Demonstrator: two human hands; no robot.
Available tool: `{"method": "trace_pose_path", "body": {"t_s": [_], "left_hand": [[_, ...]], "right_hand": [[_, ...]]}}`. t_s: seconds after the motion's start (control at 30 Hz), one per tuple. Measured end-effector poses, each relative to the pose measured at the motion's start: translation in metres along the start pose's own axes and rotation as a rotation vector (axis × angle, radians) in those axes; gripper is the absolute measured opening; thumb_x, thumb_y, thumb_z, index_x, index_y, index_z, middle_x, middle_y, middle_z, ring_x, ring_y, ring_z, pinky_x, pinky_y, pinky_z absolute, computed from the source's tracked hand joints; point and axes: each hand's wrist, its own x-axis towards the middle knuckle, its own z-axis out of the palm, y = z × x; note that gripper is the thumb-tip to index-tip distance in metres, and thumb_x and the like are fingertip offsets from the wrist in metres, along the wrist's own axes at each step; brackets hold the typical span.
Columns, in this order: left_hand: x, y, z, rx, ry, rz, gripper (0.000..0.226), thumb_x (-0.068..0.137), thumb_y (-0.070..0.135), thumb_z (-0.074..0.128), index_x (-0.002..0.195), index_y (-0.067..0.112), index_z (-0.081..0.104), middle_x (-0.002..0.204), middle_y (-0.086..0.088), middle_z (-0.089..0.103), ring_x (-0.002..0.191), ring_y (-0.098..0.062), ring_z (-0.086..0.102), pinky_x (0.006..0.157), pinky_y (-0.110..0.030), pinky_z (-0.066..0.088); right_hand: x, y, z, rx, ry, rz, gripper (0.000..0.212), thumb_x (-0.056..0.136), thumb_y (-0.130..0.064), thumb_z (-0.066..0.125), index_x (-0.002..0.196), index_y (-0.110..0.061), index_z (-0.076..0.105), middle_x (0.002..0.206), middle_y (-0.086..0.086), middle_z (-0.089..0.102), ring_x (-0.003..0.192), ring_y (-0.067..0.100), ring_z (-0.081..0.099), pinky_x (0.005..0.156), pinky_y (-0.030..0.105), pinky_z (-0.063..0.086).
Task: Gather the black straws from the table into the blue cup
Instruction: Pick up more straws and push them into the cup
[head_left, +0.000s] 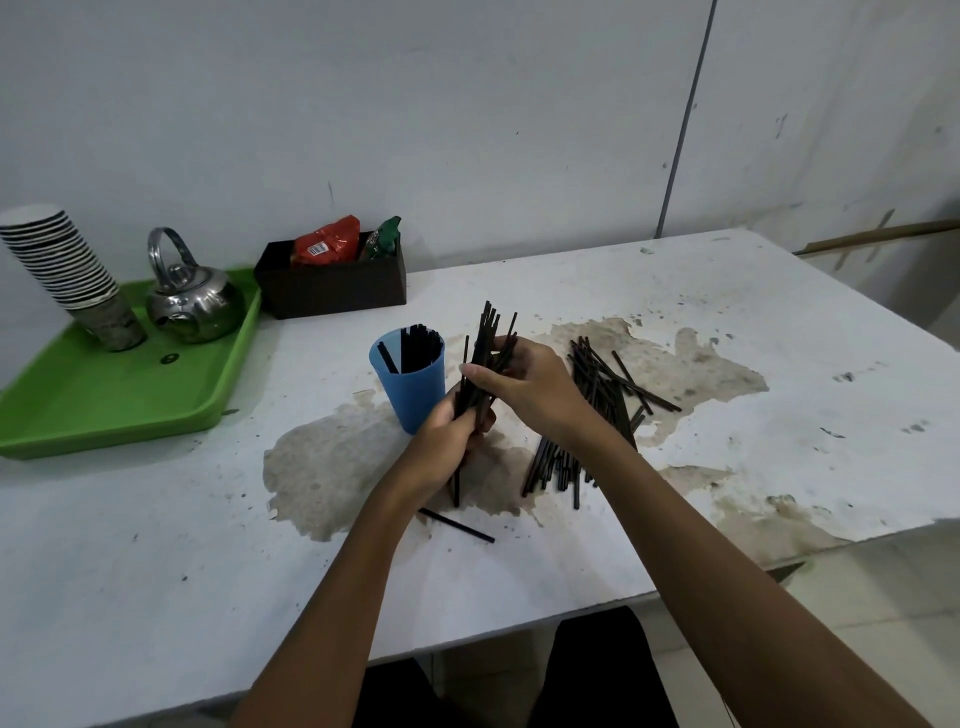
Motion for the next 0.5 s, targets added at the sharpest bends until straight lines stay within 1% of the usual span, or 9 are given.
{"method": "trace_pose_path", "body": {"t_s": [0.1, 0.17, 0.23, 0.3, 0.33, 0.37, 0.4, 0.43, 0.5], "left_hand": [[0.000, 0.002, 0.000, -0.051, -0.007, -0.001, 0.025, 0.106, 0.019, 0.035, 0.091, 0.029, 0.053, 0.067, 0.008, 0.044, 0.056, -0.005, 0.036, 0.055, -0.020, 0.032], [0.000, 0.001, 0.001, -0.078, 0.009, 0.001, 0.024, 0.104, 0.012, 0.032, 0.097, 0.024, 0.052, 0.064, 0.008, 0.043, 0.053, -0.004, 0.034, 0.050, -0.020, 0.030], [0.000, 0.000, 0.002, -0.118, 0.031, 0.002, 0.023, 0.097, 0.008, 0.032, 0.102, 0.019, 0.051, 0.064, 0.005, 0.043, 0.052, -0.005, 0.034, 0.047, -0.020, 0.030], [0.000, -0.001, 0.002, -0.187, 0.024, 0.022, 0.021, 0.086, 0.016, 0.035, 0.100, 0.015, 0.050, 0.062, 0.005, 0.041, 0.049, -0.005, 0.033, 0.044, -0.019, 0.029], [0.000, -0.001, 0.002, -0.213, 0.025, 0.020, 0.020, 0.082, 0.020, 0.037, 0.097, 0.014, 0.049, 0.061, 0.005, 0.039, 0.048, -0.006, 0.031, 0.043, -0.019, 0.028], [-0.001, 0.000, 0.002, -0.223, 0.029, 0.017, 0.015, 0.082, 0.021, 0.038, 0.092, 0.015, 0.047, 0.060, 0.006, 0.037, 0.049, -0.007, 0.030, 0.043, -0.019, 0.027], [-0.001, 0.000, 0.002, -0.211, 0.035, 0.021, 0.009, 0.087, 0.018, 0.038, 0.089, 0.016, 0.047, 0.059, 0.007, 0.037, 0.049, -0.007, 0.029, 0.044, -0.020, 0.026], [-0.002, 0.001, 0.003, -0.174, 0.052, 0.026, 0.012, 0.092, 0.012, 0.039, 0.088, 0.019, 0.048, 0.057, 0.008, 0.038, 0.049, -0.007, 0.032, 0.045, -0.020, 0.027], [-0.004, 0.004, 0.005, -0.065, 0.099, 0.047, 0.016, 0.096, 0.005, 0.047, 0.097, 0.020, 0.054, 0.056, 0.015, 0.048, 0.048, -0.002, 0.044, 0.047, -0.016, 0.034]], "right_hand": [[0.007, 0.003, 0.000, -0.026, -0.017, 0.025, 0.017, 0.086, -0.023, 0.074, 0.096, -0.010, 0.070, 0.092, 0.007, 0.076, 0.088, 0.020, 0.073, 0.087, 0.040, 0.058], [0.010, 0.003, 0.001, -0.016, -0.040, 0.042, 0.014, 0.087, -0.020, 0.073, 0.095, -0.008, 0.070, 0.092, 0.010, 0.076, 0.088, 0.022, 0.073, 0.086, 0.039, 0.058], [0.012, 0.000, 0.000, -0.002, -0.062, 0.054, 0.014, 0.088, -0.016, 0.072, 0.096, -0.005, 0.069, 0.089, 0.010, 0.075, 0.082, 0.017, 0.072, 0.078, 0.031, 0.057], [0.013, -0.004, -0.001, -0.009, -0.083, 0.059, 0.014, 0.089, -0.013, 0.071, 0.096, -0.002, 0.069, 0.085, 0.008, 0.073, 0.074, 0.010, 0.069, 0.069, 0.021, 0.054], [0.013, -0.006, 0.000, -0.008, -0.091, 0.058, 0.015, 0.089, -0.013, 0.071, 0.097, -0.001, 0.068, 0.085, 0.007, 0.072, 0.073, 0.008, 0.068, 0.067, 0.018, 0.052], [0.013, -0.006, 0.000, -0.001, -0.095, 0.058, 0.018, 0.089, -0.014, 0.071, 0.098, 0.001, 0.068, 0.086, 0.008, 0.072, 0.073, 0.008, 0.068, 0.067, 0.017, 0.052], [0.012, -0.006, 0.001, 0.013, -0.098, 0.061, 0.020, 0.089, -0.014, 0.071, 0.099, 0.003, 0.068, 0.088, 0.009, 0.073, 0.075, 0.009, 0.069, 0.068, 0.018, 0.052], [0.012, -0.005, 0.002, 0.032, -0.097, 0.068, 0.021, 0.088, -0.014, 0.071, 0.100, 0.003, 0.068, 0.089, 0.009, 0.073, 0.077, 0.011, 0.069, 0.070, 0.018, 0.053], [0.010, -0.005, 0.002, 0.072, -0.096, 0.081, 0.020, 0.088, -0.014, 0.072, 0.101, 0.000, 0.069, 0.089, 0.007, 0.073, 0.080, 0.010, 0.070, 0.072, 0.018, 0.054]]}}
